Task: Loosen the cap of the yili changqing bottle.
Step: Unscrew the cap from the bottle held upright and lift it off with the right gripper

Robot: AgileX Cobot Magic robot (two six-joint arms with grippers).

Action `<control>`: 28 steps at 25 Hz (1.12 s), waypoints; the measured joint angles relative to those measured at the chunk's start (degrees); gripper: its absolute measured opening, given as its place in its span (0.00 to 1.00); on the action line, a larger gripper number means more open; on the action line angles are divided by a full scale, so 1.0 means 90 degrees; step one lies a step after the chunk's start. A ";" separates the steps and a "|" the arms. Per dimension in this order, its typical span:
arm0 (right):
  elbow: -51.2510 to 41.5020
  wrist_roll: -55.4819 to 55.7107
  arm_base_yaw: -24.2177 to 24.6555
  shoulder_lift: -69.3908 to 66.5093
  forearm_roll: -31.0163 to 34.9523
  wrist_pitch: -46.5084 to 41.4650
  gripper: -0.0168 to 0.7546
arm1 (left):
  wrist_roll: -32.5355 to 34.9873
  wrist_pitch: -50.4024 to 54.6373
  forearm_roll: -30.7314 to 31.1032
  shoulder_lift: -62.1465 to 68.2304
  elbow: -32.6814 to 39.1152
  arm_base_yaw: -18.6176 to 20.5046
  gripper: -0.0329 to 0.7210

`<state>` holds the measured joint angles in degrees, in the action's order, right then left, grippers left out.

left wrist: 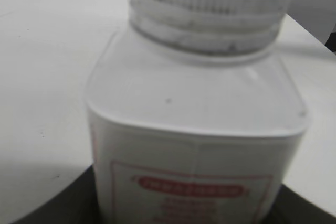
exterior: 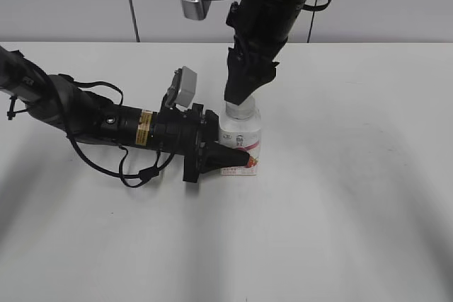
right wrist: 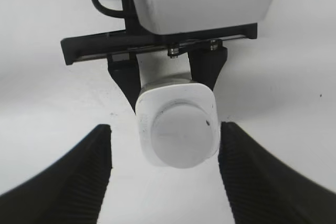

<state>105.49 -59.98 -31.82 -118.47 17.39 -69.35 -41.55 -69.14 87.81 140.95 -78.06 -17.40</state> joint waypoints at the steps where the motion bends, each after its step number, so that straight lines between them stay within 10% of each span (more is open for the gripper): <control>1: 0.0000 0.0303 0.0000 0.0051 0.0000 0.0000 0.67 | -0.0006 0.0000 0.0000 0.0000 0.0000 0.0000 0.55; 14: 0.0006 0.7711 0.0000 0.0134 -0.0464 0.0152 0.67 | -0.0012 -0.0006 0.0000 0.0000 0.0000 0.0000 0.55; 28: -0.0001 0.9263 0.0000 -0.0425 -0.0520 0.0166 0.67 | -0.0112 -0.0006 -0.0019 0.0000 0.0000 0.0000 0.55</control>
<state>105.48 23.39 -31.82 -122.29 12.71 -67.85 -42.56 -69.19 87.64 140.95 -78.06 -17.40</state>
